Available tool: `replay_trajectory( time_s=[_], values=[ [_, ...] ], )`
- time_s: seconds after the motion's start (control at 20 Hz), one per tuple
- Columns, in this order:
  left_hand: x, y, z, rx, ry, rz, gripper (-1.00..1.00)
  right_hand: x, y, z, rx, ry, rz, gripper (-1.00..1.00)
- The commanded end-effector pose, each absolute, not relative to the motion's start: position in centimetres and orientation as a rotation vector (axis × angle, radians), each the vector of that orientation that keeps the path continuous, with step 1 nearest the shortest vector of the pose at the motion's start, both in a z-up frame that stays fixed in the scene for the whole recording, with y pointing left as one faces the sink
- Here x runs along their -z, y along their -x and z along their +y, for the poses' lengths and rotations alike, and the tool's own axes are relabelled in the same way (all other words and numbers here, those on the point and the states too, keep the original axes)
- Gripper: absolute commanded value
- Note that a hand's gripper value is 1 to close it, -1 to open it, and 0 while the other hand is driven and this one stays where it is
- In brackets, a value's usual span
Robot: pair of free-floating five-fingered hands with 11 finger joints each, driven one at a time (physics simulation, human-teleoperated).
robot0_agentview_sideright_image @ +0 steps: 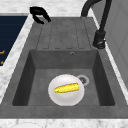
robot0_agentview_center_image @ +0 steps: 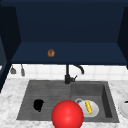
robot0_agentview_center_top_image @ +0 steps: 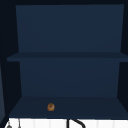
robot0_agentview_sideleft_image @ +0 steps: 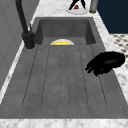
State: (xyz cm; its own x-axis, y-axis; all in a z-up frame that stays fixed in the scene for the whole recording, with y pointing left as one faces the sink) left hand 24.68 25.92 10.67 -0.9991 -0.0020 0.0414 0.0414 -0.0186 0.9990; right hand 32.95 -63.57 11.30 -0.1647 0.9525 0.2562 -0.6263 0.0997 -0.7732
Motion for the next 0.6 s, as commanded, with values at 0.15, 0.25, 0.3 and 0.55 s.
replay_trajectory(
  time_s=[0.15, 0.25, 0.3, 0.55],
  values=[
    [-10.7, -24.7, 25.9, 2.22, 0.044, -2.179, 0.0, -10.9, -33.3, -64.2, -1.478, 0.451, -0.951, -1.0],
    [-10.7, -24.7, 25.9, 2.22, 0.044, -2.179, 0.0, -9.9, -32.7, -64.6, -1.478, 0.463, -0.958, -1.0],
    [-10.7, -24.7, 25.9, 2.22, 0.044, -2.179, 0.0, -8.9, -32.5, -64.3, -1.483, 0.478, -0.956, -1.0],
    [-10.7, -24.7, 25.9, 2.22, 0.044, -2.179, 0.0, -9.6, -32.2, -64.2, -1.491, 0.506, -1.001, 1.0]
  ],
)
